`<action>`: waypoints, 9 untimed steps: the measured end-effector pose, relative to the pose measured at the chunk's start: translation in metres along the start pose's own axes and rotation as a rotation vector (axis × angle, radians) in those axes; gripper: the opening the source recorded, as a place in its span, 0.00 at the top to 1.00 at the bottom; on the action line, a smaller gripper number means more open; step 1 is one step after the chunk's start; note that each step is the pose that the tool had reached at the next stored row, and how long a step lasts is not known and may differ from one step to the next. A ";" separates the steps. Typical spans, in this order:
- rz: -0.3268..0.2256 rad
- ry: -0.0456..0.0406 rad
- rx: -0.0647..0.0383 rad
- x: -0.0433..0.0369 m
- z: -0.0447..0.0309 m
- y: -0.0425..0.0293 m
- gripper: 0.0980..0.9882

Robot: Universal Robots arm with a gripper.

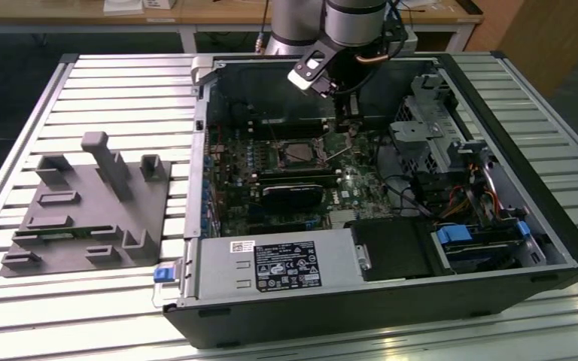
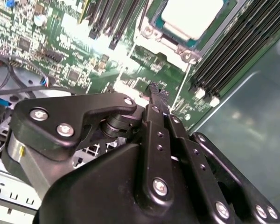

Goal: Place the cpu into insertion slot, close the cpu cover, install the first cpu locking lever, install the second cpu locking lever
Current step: 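Close the cpu cover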

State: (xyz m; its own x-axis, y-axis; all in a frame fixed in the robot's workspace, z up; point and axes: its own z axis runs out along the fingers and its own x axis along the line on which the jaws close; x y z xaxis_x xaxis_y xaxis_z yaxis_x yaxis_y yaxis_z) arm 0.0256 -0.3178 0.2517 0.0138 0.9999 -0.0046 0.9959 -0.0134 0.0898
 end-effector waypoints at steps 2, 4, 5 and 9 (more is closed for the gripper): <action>0.000 0.0000 0.000 0.0001 0.0004 0.0049 0.99; 0.000 -0.0001 0.000 0.0001 0.0008 0.0096 0.99; 0.000 -0.0001 0.000 0.0002 0.0010 0.0122 0.99; 0.000 -0.0002 0.001 0.0004 0.0019 0.0219 0.99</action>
State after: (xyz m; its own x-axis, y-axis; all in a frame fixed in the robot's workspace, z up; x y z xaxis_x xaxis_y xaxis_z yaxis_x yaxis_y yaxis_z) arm 0.0475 -0.3178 0.2517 0.0138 0.9999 -0.0048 0.9959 -0.0133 0.0893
